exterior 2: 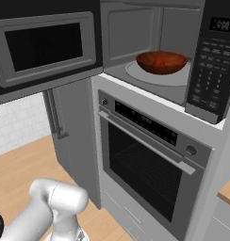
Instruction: Pick the bell pepper from the sink and place it in the bowl. Then pick the bowl and place it in the microwave. Then close the microwave door and press the start button.
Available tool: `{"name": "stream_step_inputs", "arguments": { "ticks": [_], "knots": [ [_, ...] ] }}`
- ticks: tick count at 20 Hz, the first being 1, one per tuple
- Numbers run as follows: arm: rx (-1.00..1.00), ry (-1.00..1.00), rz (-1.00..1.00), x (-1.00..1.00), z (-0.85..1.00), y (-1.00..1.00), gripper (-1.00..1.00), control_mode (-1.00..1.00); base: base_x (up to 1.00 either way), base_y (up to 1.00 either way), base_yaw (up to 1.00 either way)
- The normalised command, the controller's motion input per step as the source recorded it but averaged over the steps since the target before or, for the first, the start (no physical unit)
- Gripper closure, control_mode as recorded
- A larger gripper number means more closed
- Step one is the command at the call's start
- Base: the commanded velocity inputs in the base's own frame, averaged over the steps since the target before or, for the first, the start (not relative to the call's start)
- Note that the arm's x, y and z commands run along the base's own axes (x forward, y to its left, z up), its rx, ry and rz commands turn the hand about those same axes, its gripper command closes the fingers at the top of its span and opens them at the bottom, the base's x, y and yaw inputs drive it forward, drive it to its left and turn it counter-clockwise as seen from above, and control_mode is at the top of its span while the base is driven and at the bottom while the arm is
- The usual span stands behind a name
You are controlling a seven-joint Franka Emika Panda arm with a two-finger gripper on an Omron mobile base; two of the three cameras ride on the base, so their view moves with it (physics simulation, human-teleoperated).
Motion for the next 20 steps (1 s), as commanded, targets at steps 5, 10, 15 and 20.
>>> {"name": "stream_step_inputs", "arguments": {
  "ticks": [5,10,15,20],
  "knots": [
    [0.12,-0.04,0.0,0.0,0.18,-0.66,-1.0,-1.0,0.0,0.0,0.0],
    [0.15,-0.06,0.0,0.0,0.2,-0.77,-1.0,-1.0,0.0,0.0,0.0],
    [0.18,-0.05,0.0,0.0,0.22,-0.92,-1.0,-1.0,0.0,0.0,0.0],
    [0.21,-0.05,0.0,0.0,0.28,-1.0,-1.0,-1.0,0.0,0.0,0.0]
  ]
}}
